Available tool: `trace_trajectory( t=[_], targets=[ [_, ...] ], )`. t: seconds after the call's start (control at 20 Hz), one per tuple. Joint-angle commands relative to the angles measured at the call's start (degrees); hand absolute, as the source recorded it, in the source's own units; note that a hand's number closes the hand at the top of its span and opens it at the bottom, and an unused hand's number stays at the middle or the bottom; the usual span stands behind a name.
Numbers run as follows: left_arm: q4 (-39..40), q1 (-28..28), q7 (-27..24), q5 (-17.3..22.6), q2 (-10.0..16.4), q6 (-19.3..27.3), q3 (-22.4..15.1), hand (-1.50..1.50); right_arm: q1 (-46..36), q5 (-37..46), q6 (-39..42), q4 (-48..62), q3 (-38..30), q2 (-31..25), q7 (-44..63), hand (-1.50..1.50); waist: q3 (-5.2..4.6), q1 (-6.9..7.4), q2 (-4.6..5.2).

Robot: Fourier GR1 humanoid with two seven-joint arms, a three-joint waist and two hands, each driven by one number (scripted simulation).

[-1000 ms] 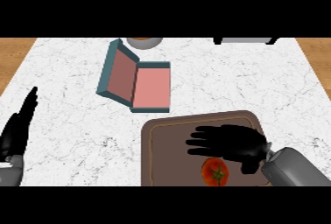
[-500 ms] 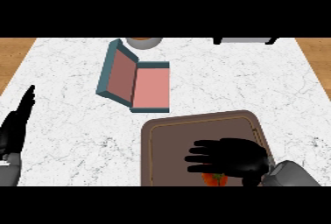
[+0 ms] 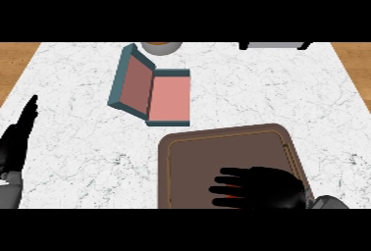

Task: Pick the tomato from the tray and place it in the cardboard box

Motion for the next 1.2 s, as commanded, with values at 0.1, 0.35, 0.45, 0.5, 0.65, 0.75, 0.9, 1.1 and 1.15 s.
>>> trace_trajectory(
  t=[0.1, 0.35, 0.45, 0.5, 0.65, 0.75, 0.9, 1.1, 1.15],
  targets=[
    [-4.19, -0.48, 4.08, -0.42, 0.48, -1.89, 0.48, 0.0, 3.9, 6.33, -2.19, 1.7, 1.02, 0.49, 1.75, -1.5, 0.03, -0.04, -0.03],
    [2.94, 0.62, -4.25, -0.75, -1.41, -1.68, 2.43, 0.0, 0.95, 7.56, -2.31, 6.91, -1.09, 7.52, 2.73, 1.5, 0.0, 0.05, 0.06],
    [2.73, -0.29, -2.94, -2.14, -2.09, 0.09, 1.18, 0.0, 0.82, 9.31, -10.91, 8.68, 1.23, 11.86, 3.56, 1.5, 0.03, 0.11, 0.12],
    [-0.07, 0.57, -0.37, -2.29, -3.21, -0.06, 0.0, 0.0, 0.53, 8.61, -10.49, 7.08, 0.36, 12.04, 3.29, 1.5, 0.04, 0.17, 0.04],
    [-2.15, 1.4, 0.64, -2.12, -2.48, -0.88, 0.63, 0.0, 0.13, 7.63, -15.82, 9.88, -3.58, 10.45, -0.79, 1.5, 0.05, 0.27, 0.04],
    [0.26, 2.19, -2.49, -0.78, -0.66, -2.5, 2.96, 0.0, 1.29, 9.51, -17.18, 8.67, -2.65, 12.65, 1.52, 1.5, 0.02, 0.14, 0.05],
    [0.32, -4.23, 1.8, -2.96, -3.24, -0.65, -0.24, 0.0, -12.16, 4.14, -13.84, 23.58, -13.08, 14.02, -1.14, 1.5, 0.08, 1.06, 0.63],
    [-1.04, -2.8, -1.12, -2.57, -3.26, -1.63, -0.94, 0.0, -24.72, 0.14, -4.7, 32.9, -24.94, 9.42, 3.76, 1.5, 0.09, 5.24, 2.43],
    [-1.37, -3.59, -0.23, -2.77, -3.44, -2.06, -1.65, 0.0, -28.16, -0.35, -4.05, 36.02, -26.43, 9.26, 4.0, 1.5, 0.15, 5.58, 2.34]
  ],
)
